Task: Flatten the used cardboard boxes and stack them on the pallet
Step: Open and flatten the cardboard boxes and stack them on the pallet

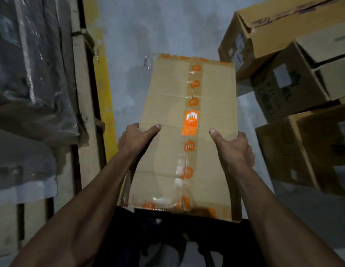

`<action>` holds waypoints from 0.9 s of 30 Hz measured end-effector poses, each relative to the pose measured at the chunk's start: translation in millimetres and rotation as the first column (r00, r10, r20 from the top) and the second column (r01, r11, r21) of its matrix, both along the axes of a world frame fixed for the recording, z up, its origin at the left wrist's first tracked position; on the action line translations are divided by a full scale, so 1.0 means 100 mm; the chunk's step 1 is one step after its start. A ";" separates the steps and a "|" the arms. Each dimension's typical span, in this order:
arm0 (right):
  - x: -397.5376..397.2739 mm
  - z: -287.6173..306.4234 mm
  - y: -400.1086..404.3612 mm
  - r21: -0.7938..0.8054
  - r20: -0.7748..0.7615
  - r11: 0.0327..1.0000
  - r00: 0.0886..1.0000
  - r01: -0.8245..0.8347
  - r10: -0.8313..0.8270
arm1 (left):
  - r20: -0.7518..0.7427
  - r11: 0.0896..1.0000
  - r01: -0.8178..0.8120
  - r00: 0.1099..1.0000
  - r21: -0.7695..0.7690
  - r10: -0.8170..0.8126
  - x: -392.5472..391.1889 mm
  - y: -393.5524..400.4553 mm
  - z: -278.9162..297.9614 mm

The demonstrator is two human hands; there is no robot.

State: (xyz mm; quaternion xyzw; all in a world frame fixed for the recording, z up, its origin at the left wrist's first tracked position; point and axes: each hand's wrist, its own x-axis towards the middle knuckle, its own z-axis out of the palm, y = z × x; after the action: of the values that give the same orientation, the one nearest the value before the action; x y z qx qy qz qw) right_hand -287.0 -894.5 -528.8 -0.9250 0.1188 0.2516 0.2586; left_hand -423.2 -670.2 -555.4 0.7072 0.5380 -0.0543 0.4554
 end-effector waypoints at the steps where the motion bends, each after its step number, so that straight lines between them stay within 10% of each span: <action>1: -0.02 -0.11 0.01 -0.005 0.022 1.000 1.000 0.015 -0.014 | 0.002 1.000 0.000 1.000 0.022 0.000 0.01 0.03 -0.10; 17: -0.64 -1.54 -0.14 0.096 -0.136 0.995 0.991 0.029 -0.016 | 0.064 0.957 0.261 0.965 -0.129 -0.254 -0.51 -0.17 -1.39; 27: -1.38 -1.72 -0.57 0.071 -0.244 0.992 0.966 0.100 -0.080 | -0.040 0.982 0.132 0.990 -0.136 -0.138 -1.14 -0.46 -1.66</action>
State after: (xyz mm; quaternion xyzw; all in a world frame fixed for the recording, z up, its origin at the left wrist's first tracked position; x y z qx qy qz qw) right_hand -425.2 -952.0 -701.2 -0.8699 0.1808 0.3547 0.2913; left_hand -536.7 -716.7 -721.1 0.7086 0.4952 -0.1383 0.4832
